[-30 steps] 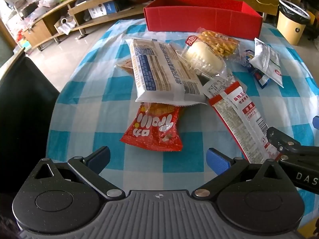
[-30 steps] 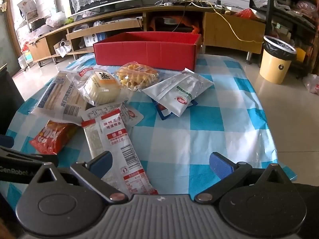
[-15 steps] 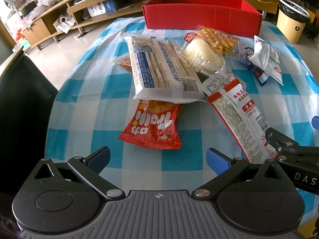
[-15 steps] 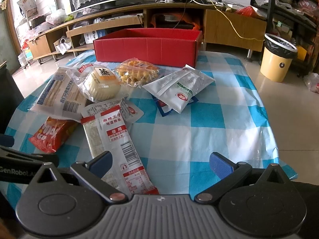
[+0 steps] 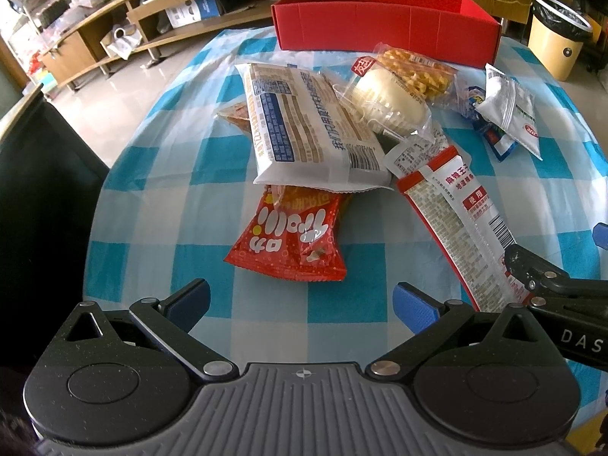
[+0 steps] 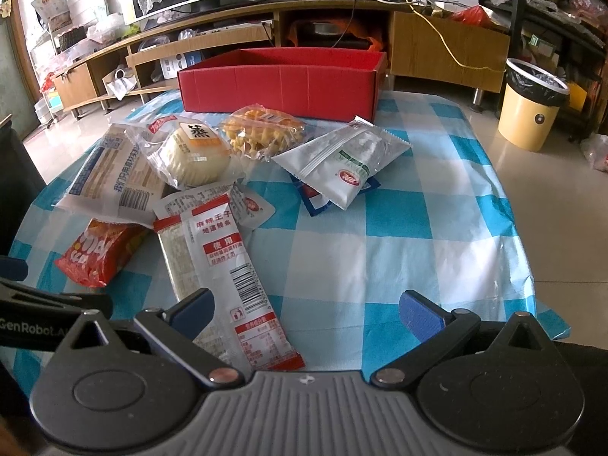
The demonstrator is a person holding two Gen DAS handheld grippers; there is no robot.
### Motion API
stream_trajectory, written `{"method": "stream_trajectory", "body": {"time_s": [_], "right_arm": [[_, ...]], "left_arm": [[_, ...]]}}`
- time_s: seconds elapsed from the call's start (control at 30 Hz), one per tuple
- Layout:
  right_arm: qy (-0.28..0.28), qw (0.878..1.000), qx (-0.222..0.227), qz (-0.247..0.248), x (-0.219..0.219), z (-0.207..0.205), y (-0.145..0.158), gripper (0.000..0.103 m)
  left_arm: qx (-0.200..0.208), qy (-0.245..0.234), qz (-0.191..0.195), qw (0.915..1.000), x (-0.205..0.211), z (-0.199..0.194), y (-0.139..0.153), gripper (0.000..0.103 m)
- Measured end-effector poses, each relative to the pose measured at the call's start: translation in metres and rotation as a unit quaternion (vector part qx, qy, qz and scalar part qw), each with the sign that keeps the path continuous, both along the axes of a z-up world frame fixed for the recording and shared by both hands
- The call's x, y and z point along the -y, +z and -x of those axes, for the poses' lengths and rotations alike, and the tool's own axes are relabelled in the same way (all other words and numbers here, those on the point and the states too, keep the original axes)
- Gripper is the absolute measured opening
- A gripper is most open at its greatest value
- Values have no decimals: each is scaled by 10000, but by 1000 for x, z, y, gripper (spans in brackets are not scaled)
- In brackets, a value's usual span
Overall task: Organize snacks
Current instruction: 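Move both tools toward the snack pile on the tablecloth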
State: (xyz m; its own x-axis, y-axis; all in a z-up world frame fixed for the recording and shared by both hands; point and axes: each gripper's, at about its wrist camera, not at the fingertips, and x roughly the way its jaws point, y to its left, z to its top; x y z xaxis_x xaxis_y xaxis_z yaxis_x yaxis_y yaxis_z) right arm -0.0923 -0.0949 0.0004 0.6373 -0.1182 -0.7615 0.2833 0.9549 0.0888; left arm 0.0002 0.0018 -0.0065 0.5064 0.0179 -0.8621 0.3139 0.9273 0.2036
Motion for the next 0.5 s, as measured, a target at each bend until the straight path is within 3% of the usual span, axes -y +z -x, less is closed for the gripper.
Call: {"method": "stream_trajectory", "body": {"time_s": [0.5], "right_arm": [[282, 9996, -19, 15, -7, -14, 1, 101]], "left_arm": [[-125, 259, -95, 9995, -10, -11, 0, 102]]}}
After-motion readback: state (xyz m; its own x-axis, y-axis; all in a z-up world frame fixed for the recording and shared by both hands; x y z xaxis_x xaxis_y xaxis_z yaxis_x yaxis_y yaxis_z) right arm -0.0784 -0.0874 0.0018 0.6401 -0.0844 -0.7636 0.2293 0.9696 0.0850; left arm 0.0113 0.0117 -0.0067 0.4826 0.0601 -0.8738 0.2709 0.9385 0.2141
